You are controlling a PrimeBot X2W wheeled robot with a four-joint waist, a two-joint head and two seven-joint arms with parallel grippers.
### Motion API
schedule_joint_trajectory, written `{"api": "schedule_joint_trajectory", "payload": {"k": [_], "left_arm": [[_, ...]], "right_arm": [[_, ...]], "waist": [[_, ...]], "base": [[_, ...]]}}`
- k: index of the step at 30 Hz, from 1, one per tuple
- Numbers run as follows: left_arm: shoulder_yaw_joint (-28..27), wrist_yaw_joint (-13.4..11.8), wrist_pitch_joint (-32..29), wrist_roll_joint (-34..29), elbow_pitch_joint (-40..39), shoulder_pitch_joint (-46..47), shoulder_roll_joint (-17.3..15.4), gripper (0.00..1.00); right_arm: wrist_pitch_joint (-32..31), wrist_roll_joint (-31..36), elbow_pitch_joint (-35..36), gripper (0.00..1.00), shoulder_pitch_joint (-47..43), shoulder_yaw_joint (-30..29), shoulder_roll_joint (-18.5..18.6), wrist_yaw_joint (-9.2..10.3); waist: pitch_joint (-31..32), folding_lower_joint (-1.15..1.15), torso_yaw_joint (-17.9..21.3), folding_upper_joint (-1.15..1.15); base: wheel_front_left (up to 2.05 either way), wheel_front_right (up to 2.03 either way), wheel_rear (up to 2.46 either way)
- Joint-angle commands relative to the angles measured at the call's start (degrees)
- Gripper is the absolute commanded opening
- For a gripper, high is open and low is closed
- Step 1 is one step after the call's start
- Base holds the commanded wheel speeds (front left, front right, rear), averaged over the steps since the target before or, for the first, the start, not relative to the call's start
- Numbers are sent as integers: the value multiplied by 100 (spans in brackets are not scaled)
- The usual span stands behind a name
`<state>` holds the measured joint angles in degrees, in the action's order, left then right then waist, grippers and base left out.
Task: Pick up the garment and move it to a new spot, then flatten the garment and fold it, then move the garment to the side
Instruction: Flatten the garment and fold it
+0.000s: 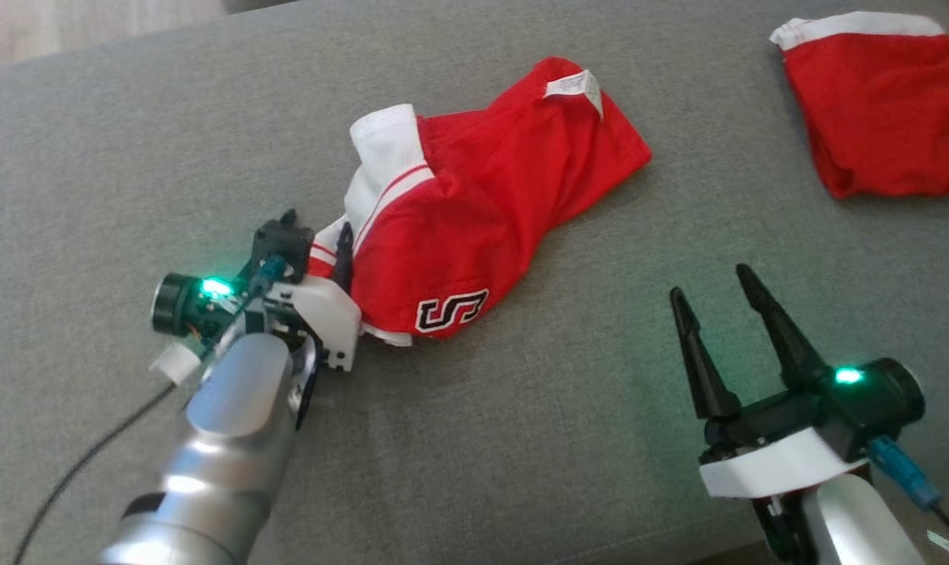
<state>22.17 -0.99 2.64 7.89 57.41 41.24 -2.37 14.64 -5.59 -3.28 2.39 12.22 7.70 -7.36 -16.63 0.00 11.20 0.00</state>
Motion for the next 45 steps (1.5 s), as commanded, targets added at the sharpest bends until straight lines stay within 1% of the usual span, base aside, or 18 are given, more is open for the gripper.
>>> {"api": "schedule_joint_trajectory", "payload": {"k": [1, 6, 7, 8, 10, 13, 17, 20, 24, 28, 29, 33, 35, 37, 39, 41, 43, 45], "left_arm": [[-54, 32, -144, 24, 93, 12, -87, 100], [80, 91, -288, 69, 502, -162, -72, 100], [104, 163, -313, 104, 549, -205, -69, 61], [141, 283, -349, 146, 585, -248, -65, 0], [197, 499, -370, 271, 577, -311, -58, 0], [376, 688, -218, 534, 282, -382, -54, 0], [815, 774, 24, 833, -368, -355, -53, 0], [1243, 804, 183, 957, -974, -110, -52, 0], [1759, 833, 330, 954, -1653, 628, -52, 0], [1953, 844, 605, 995, -1998, 1687, -52, 0], [1953, 844, 605, 995, -1998, 1687, -52, 0], [1974, 846, 905, 1262, -1976, 2852, -138, 0], [1894, 847, 1005, 1444, -1896, 3324, -215, 0], [1827, 847, 1045, 1687, -1815, 3567, -281, 0], [1802, 847, 1064, 1920, -1773, 3533, -400, 0], [1868, 847, 1056, 2139, -1808, 3182, -535, 0], [1962, 847, 1047, 2335, -1869, 2621, -731, 0], [1944, 839, 1075, 2534, -1956, 1872, -936, 0]], "right_arm": [[36, -46, 197, 100, 71, 83, 86, -13], [36, -14, 142, 100, -78, 56, 104, -13], [36, -11, 138, 100, -92, 58, 93, -13], [36, -9, 133, 100, -102, 62, 81, -13], [36, -5, 133, 100, -114, 88, 56, -13], [36, -5, 124, 100, -128, 130, 19, -13], [36, -20, 64, 100, -189, 167, -12, -13], [36, -27, 17, 100, -235, 212, -40, -13], [36, -40, -8, 100, -249, 314, -68, -13], [36, -65, -36, 100, -245, 367, -30, -13], [36, -65, -36, 100, -245, 367, -30, -13], [36, -70, -35, 100, -247, 375, -35, -13], [36, -66, -16, 100, -277, 334, -44, -13], [36, -49, -2, 100, -298, 263, -71, -13], [36, -28, 17, 100, -329, 185, -100, -13], [36, -13, 44, 100, -378, 109, -121, -13], [36, 10, 70, 100, -429, 55, -116, -13], [36, 32, 111, 100, -489, -29, -110, -13]], "waist": [[8, 0, 10, 0], [205, 0, -33, 0], [248, 0, -35, 0], [295, 0, -35, 0], [381, 0, -25, 0], [523, 0, 22, 0], [755, 0, 106, 0], [933, 0, 212, 0], [1133, 0, 446, 0], [1258, 0, 697, 0], [1258, 0, 697, 0], [1298, 0, 836, 0], [1296, 0, 803, 0], [1290, 0, 720, 0], [1286, 0, 591, 0], [1278, 0, 420, 0], [1258, 0, 240, 0], [1231, 0, 69, 0]], "base": [[0, 0, 0], [0, 0, 0], [0, 0, 0], [0, 0, 0], [0, 0, 0], [0, 0, 0], [0, 0, 0], [0, 0, 0], [0, 0, 0], [0, 0, 0], [0, 0, 0], [0, 0, 0], [0, 0, 0], [0, 0, 0], [0, 0, 0], [0, 0, 0], [0, 0, 0], [0, 0, 0]]}}
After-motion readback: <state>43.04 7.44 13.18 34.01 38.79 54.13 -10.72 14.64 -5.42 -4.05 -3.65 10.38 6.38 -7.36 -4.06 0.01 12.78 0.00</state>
